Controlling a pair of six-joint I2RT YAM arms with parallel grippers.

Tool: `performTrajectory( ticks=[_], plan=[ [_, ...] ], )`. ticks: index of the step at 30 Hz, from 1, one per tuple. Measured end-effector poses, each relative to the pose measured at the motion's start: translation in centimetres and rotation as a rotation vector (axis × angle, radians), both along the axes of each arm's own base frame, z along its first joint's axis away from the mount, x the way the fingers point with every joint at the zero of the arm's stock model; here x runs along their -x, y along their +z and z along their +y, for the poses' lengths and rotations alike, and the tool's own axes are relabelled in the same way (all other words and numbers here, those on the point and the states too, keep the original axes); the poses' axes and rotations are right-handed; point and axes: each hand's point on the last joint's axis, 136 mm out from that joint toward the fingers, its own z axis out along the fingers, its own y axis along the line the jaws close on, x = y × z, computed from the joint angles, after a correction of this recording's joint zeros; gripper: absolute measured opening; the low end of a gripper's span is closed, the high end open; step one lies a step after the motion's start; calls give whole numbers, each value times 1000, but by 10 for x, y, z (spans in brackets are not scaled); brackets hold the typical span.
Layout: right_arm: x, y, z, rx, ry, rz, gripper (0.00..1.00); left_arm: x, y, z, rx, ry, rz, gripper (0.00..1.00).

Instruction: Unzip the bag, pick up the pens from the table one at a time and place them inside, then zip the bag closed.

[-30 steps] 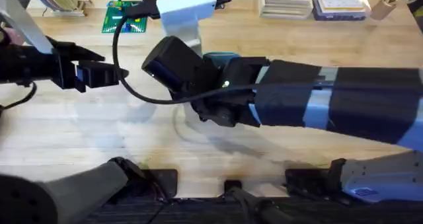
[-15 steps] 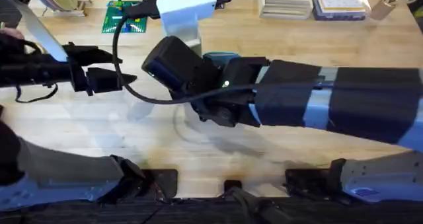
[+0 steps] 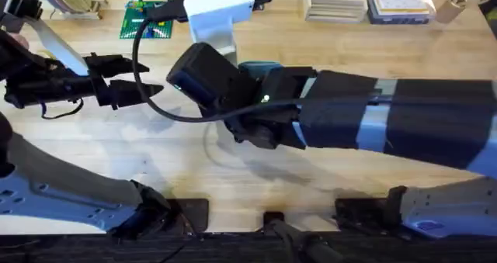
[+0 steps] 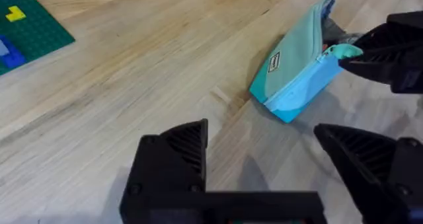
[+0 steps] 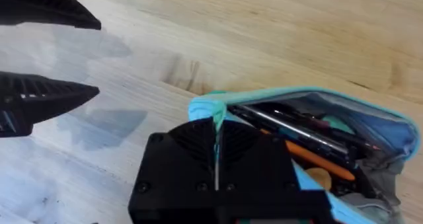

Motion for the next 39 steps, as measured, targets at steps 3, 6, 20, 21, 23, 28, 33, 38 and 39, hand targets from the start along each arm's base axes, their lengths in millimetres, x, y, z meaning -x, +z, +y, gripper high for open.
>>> performTrajectory(
  ticks=[3, 6, 20, 21, 23, 28, 33, 38, 39],
  plan=[
    [0, 0, 0, 0, 0, 0, 31, -3, 2, 1, 7, 6, -22, 994],
    [0, 0, 0, 0, 0, 0, 31, -6, 4, 1, 1, 2, -57, 994],
    [0, 0, 0, 0, 0, 0, 31, -16, 4, -31, -110, -198, -267, 994],
    [0, 0, 0, 0, 0, 0, 31, -18, 3, -35, -117, -213, -280, 994],
    [0, 0, 0, 0, 0, 0, 31, -20, 3, -41, -126, -240, -300, 994],
    [0, 0, 0, 0, 0, 0, 31, -25, 2, -58, -144, -307, -349, 994],
    [0, 0, 0, 0, 0, 0, 31, -26, 1, -74, -142, -361, -366, 994],
    [0, 0, 0, 0, 0, 0, 31, -25, -11, -86, -102, -394, -331, 994],
    [0, 0, 0, 0, 0, 0, 31, -25, -15, -88, -91, -397, -321, 994]
  ],
)
